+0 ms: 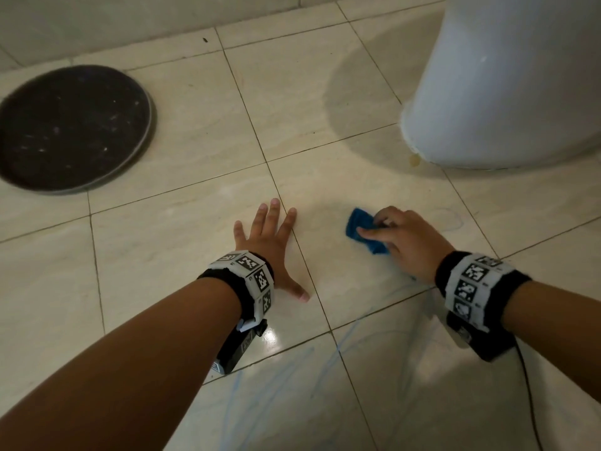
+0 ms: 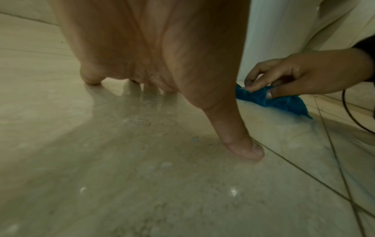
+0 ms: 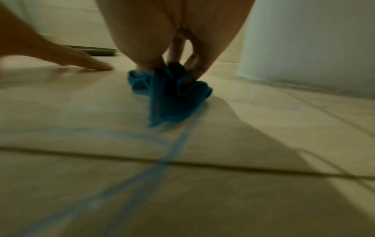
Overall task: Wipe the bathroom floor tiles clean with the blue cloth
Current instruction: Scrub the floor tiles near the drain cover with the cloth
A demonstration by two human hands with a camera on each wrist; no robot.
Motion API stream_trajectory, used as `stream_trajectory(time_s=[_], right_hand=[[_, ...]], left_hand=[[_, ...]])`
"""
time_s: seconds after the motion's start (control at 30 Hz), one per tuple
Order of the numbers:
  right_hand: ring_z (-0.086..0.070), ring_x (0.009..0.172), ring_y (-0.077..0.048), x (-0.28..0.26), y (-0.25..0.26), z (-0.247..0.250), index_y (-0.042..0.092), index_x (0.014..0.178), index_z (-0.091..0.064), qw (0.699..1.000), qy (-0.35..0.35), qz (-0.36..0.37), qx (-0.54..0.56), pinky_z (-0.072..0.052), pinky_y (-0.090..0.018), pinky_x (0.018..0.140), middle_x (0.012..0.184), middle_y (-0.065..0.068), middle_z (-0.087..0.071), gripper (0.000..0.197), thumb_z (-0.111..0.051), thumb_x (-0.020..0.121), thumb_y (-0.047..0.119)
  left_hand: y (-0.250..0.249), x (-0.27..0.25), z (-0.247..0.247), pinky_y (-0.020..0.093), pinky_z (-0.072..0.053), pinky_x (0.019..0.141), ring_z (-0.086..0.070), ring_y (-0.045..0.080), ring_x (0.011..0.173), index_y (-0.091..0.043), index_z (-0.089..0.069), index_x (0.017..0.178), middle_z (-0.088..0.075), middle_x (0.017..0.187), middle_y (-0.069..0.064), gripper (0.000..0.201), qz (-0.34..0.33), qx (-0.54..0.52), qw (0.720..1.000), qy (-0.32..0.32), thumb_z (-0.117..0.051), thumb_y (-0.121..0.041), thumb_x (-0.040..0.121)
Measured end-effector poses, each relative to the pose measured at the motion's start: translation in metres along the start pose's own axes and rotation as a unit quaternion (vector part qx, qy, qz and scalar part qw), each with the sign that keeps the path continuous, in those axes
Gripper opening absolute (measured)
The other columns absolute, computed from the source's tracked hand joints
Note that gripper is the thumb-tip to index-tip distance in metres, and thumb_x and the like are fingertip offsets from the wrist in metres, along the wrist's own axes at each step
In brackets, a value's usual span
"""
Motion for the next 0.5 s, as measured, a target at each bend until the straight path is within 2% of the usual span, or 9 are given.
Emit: stream_trajectory(time_s=[0.03,0.13,0.2,0.23,0.3,0.37,0.4,0.43,0.5], right_hand=[[-0.050,0.097,-0.026,-0.001,-0.010,0.007,0.020,0.122,-0.063,1.000,-0.003,-0.006,-0.005,-0.037,-0.024,0.086,0.118,-0.009,-0.052,0.040,-0.055,0.087,0.003],[-0.051,0.107,-0.033,-0.008,-0.082,0.038,0.014,0.123,-0.061,0.967,-0.104,-0.230,0.046,-0.035,-0.026,0.092,0.122,-0.016,-0.048,0.039,-0.053,0.087,0.001],[-0.049,0.111,-0.037,-0.016,-0.095,0.039,0.013,0.126,-0.058,0.943,-0.097,-0.315,0.042,-0.035,-0.028,0.095,0.126,-0.017,-0.045,0.039,-0.054,0.088,0.004],[-0.050,0.109,-0.037,-0.017,-0.084,0.032,0.011,0.125,-0.059,0.951,-0.089,-0.294,0.030,-0.036,-0.028,0.093,0.124,-0.017,-0.047,0.038,-0.054,0.088,0.005],[-0.053,0.101,-0.035,-0.017,-0.038,0.015,0.010,0.121,-0.063,0.979,-0.084,-0.180,0.044,-0.039,-0.027,0.085,0.116,-0.015,-0.053,0.035,-0.055,0.087,0.004],[-0.052,0.097,-0.033,-0.018,-0.005,-0.001,0.017,0.122,-0.063,0.998,-0.046,-0.047,0.015,-0.043,-0.031,0.084,0.117,-0.012,-0.055,0.041,-0.056,0.085,-0.001],[-0.051,0.098,-0.032,-0.014,-0.006,-0.002,0.022,0.123,-0.062,1.000,-0.026,-0.013,-0.006,-0.045,-0.035,0.086,0.119,-0.011,-0.054,0.045,-0.055,0.085,-0.002],[-0.049,0.100,-0.030,-0.010,-0.017,0.004,0.024,0.124,-0.061,0.999,-0.027,-0.029,-0.015,-0.044,-0.037,0.087,0.121,-0.010,-0.054,0.045,-0.053,0.087,0.000],[-0.049,0.103,-0.026,-0.006,-0.055,0.018,0.019,0.125,-0.060,0.989,-0.064,-0.134,0.023,-0.041,-0.033,0.091,0.123,-0.011,-0.051,0.040,-0.049,0.090,0.004]], left_hand=[[0.000,0.000,0.000,0.058,0.009,0.114,0.031,0.023,0.142,-0.028,0.032,0.144,0.041,0.151,0.002,0.151,0.002,-0.001,1.000,0.001,-0.077,-0.074,0.051],[-0.001,0.000,0.000,0.058,0.008,0.115,0.031,0.023,0.142,-0.028,0.033,0.144,0.040,0.151,0.002,0.152,0.006,0.000,1.000,0.000,-0.078,-0.073,0.050],[-0.001,-0.001,0.001,0.058,0.008,0.115,0.031,0.023,0.142,-0.028,0.033,0.144,0.041,0.151,0.002,0.152,0.006,0.002,1.000,0.001,-0.078,-0.073,0.050],[-0.001,-0.001,0.001,0.058,0.008,0.114,0.031,0.023,0.142,-0.028,0.033,0.144,0.040,0.151,0.002,0.152,0.006,0.003,1.000,0.001,-0.078,-0.073,0.051],[-0.002,-0.001,0.001,0.058,0.007,0.114,0.030,0.024,0.142,-0.027,0.032,0.145,0.040,0.151,0.003,0.152,0.008,0.006,1.000,0.000,-0.078,-0.073,0.050],[-0.002,-0.001,0.002,0.058,0.006,0.114,0.030,0.024,0.142,-0.027,0.032,0.145,0.039,0.151,0.003,0.152,0.011,0.009,1.000,0.000,-0.077,-0.073,0.051],[-0.002,-0.001,0.002,0.058,0.006,0.114,0.030,0.024,0.142,-0.027,0.032,0.145,0.039,0.151,0.003,0.151,0.012,0.010,1.000,0.000,-0.077,-0.073,0.051],[-0.002,-0.001,0.002,0.058,0.006,0.114,0.030,0.024,0.142,-0.027,0.032,0.145,0.039,0.151,0.003,0.151,0.012,0.009,1.000,0.001,-0.077,-0.073,0.051],[-0.002,-0.002,0.002,0.058,0.006,0.114,0.029,0.024,0.143,-0.027,0.032,0.145,0.039,0.152,0.003,0.151,0.011,0.006,1.000,0.002,-0.078,-0.072,0.051]])
Point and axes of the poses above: each hand's wrist, its own x-axis towards the middle knuckle, its own z-axis out of the back of the hand, y = z × x, the point moved 5 cm from there along x, towards the middle knuckle
